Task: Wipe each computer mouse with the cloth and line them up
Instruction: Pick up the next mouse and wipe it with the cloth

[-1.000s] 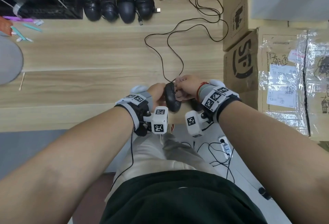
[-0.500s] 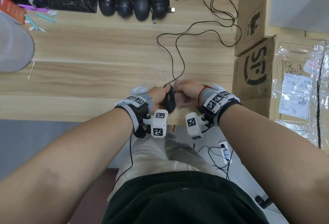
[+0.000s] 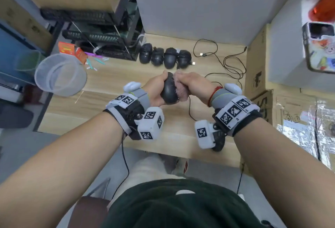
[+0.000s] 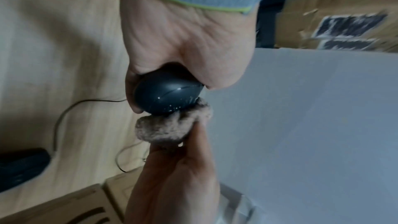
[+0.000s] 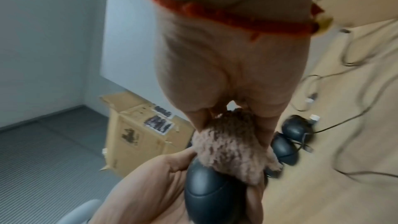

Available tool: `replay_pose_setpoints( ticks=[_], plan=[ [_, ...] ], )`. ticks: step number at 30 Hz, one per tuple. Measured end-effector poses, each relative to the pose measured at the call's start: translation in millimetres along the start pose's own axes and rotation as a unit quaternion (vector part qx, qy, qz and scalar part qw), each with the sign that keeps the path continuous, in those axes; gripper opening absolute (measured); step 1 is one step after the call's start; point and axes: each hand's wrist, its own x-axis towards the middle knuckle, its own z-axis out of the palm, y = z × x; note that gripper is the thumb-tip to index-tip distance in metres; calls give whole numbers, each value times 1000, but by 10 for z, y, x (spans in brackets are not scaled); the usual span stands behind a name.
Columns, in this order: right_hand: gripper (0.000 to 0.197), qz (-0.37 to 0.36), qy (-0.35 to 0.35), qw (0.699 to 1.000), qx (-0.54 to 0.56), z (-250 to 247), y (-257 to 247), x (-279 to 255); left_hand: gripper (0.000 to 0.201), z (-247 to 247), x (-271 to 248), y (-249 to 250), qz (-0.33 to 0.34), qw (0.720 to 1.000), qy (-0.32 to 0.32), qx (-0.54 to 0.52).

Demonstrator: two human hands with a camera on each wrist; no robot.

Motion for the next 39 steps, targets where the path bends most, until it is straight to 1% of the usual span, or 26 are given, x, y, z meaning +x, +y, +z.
replay_pose_setpoints(
  ticks=[1,3,5,6,8,12,14,15,17,18,19,22,23,24,25,27,28,29,30,32,33,34,35,37,38,39],
  plan=[
    [25,-56,-3,997,-59,-10,-124,-5,50,-5,-106,127,16,1000,-10,-10],
    [11,-132,10,985,-107,1,-342,-34,52,-28,-254,346,47,999,-13,-23],
    [35,-202,55,971,-114,45,-607,-79,52,-58,-390,579,72,997,-14,-38],
    [38,-208,80,969,-107,77,-662,-89,49,-53,-423,623,73,997,-11,-35],
    [33,-213,125,963,-113,141,-829,-53,44,-103,-524,754,84,996,-25,-17],
    [27,-203,193,955,-103,223,-1083,78,43,-245,-662,919,105,992,-65,0],
    [29,-233,169,949,-130,351,-1213,39,46,-373,-669,1041,110,992,-58,-14],
    [31,-247,136,949,-139,445,-1245,32,49,-462,-654,1100,109,993,-49,-24],
    [27,-247,46,961,-114,574,-1284,-35,57,-565,-629,1158,100,993,-43,-39],
    [26,-237,28,966,-101,610,-1298,-12,61,-616,-631,1173,93,993,-48,-46],
    [27,-232,44,968,-89,620,-1304,54,63,-645,-641,1180,85,994,-53,-48],
    [34,-196,157,967,-49,606,-1298,311,55,-717,-588,1194,69,994,-66,-52],
    [34,-198,161,966,-51,617,-1304,329,53,-734,-582,1203,69,994,-64,-54],
    [37,-213,144,964,-70,656,-1320,296,53,-766,-561,1215,71,994,-60,-54],
    [39,-230,109,963,-92,719,-1336,238,55,-809,-557,1232,72,994,-69,-54],
    [38,-223,30,970,-94,806,-1355,136,59,-877,-546,1250,70,992,-87,-59],
    [36,-207,27,975,-76,788,-1349,159,58,-898,-541,1250,67,992,-86,-64],
    [35,-197,46,978,-51,740,-1342,201,54,-900,-546,1245,63,993,-81,-65],
    [33,-182,85,979,-28,684,-1321,278,50,-906,-532,1243,58,994,-74,-59],
    [32,-174,160,971,-33,608,-1310,368,46,-897,-516,1253,54,995,-72,-46],
    [33,-182,159,969,-46,619,-1320,360,45,-897,-508,1268,58,995,-72,-46],
    [36,-196,135,970,-57,673,-1348,323,45,-906,-497,1287,63,994,-71,-52],
    [40,-211,95,971,-65,743,-1380,268,45,-918,-492,1310,65,993,-77,-63],
    [41,-214,18,975,-62,858,-1419,192,45,-926,-499,1355,71,990,-83,-88],
    [40,-211,22,975,-62,846,-1423,209,44,-911,-508,1367,74,990,-81,-91],
    [38,-211,51,974,-64,799,-1428,251,43,-889,-530,1377,75,991,-77,-84]
  ],
)
